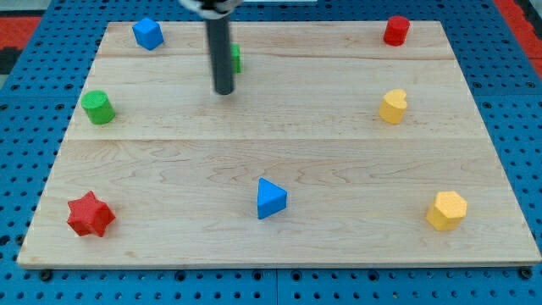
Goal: Slide the green star to the top center
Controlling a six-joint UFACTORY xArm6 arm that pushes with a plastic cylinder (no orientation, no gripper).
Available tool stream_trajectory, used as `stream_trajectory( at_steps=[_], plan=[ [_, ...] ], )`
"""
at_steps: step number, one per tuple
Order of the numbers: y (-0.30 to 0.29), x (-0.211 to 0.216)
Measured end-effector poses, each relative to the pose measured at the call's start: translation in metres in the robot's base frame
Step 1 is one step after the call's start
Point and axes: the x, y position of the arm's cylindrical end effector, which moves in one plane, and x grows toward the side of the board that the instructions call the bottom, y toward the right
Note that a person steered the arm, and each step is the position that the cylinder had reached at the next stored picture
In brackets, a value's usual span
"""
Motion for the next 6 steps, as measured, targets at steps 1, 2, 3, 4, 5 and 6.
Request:
stream_trajectory(
  at_steps=[1, 2, 3, 4, 5, 6],
  plan=[
    [-0.027, -0.034],
    [0.073, -0.074],
    [0.099, -0.096],
    [0.113, -0.068],
    [0.217, -0.122],
    [0.239, -0.163]
  ],
)
